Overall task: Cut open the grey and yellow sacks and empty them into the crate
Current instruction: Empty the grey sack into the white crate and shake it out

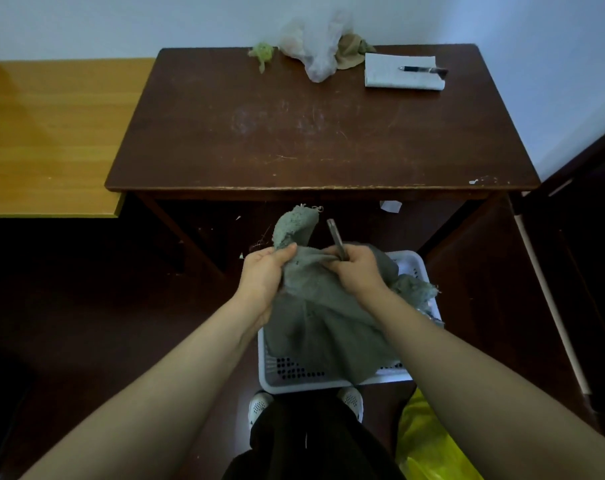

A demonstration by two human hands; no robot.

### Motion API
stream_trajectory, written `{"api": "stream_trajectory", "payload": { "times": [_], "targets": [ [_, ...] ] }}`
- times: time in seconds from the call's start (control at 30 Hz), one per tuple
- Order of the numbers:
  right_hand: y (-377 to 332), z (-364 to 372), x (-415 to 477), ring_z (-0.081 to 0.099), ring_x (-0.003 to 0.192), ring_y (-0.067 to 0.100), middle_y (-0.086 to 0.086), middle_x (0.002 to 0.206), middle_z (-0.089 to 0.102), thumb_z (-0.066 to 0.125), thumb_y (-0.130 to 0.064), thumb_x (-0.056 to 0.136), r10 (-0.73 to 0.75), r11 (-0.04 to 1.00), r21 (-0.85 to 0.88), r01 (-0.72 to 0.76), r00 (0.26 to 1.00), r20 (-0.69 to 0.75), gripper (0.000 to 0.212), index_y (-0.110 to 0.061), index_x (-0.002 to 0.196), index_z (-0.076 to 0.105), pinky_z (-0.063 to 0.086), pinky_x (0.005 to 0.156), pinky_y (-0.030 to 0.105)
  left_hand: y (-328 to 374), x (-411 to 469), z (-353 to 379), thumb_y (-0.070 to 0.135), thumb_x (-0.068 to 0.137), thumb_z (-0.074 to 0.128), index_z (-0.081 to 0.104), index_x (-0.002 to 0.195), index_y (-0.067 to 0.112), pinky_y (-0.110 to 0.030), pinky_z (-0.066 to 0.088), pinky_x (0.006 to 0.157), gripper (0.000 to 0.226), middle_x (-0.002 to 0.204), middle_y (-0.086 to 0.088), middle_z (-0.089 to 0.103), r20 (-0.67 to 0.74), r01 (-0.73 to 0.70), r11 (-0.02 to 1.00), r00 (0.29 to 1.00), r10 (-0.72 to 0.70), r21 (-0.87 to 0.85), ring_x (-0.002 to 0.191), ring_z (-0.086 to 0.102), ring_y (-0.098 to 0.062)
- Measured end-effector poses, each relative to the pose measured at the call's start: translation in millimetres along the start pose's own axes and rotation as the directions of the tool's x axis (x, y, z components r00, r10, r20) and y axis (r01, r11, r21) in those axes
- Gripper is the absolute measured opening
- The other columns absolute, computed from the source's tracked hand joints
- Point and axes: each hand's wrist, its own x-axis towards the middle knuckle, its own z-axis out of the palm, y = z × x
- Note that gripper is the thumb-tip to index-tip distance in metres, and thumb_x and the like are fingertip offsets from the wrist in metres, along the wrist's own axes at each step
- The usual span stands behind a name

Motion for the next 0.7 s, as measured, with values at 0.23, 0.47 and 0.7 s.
{"api": "stream_trajectory", "payload": {
  "times": [0.23, 0.47, 0.7],
  "targets": [
    [-13.3, -7.8, -4.9, 0.07, 0.077, 0.02, 0.004, 0.07, 0.072, 0.06, 0.009, 0.082, 0.045, 0.977, 0.214, -0.014, 0.989, -0.141, 0.03, -0.016, 0.07, 0.073, 0.058, 0.069, 0.031, -54.8, 38.2, -59.5, 0.009, 0.092, 0.05, 0.048, 0.131, 0.007, -0.045, 0.052, 0.084, 0.039, 0.116, -0.017, 0.053, -0.228, 0.246, 0.756, 0.965, -0.131, 0.606, 0.1, 0.056, -0.032],
    [-32.0, -13.7, -27.4, 0.048, 0.029, 0.0, -0.009, 0.036, 0.051, 0.051, 0.011, 0.088, 0.048, 0.917, 0.398, 0.006, 0.991, -0.127, 0.025, -0.006, 0.076, 0.064, 0.035, 0.033, 0.008, -116.7, 68.0, -56.3, 0.029, 0.049, 0.094, 0.015, 0.143, 0.013, -0.045, 0.03, 0.112, 0.124, 0.148, -0.012, 0.019, -0.284, 0.209, 0.602, 0.958, 0.031, 0.771, 0.137, 0.025, -0.031],
    [-47.3, -31.4, -13.6, 0.026, 0.024, 0.001, -0.007, 0.035, 0.04, 0.049, 0.005, 0.092, 0.132, 0.909, 0.414, -0.049, 0.976, -0.174, 0.021, -0.009, 0.081, 0.061, 0.019, 0.027, 0.012, -108.8, 79.8, -34.9, 0.03, 0.095, 0.054, 0.056, 0.119, 0.001, -0.035, 0.045, 0.085, 0.038, 0.115, -0.021, 0.063, -0.26, 0.085, 0.66, 0.95, 0.172, 0.747, 0.107, 0.058, -0.036]
  ]
}}
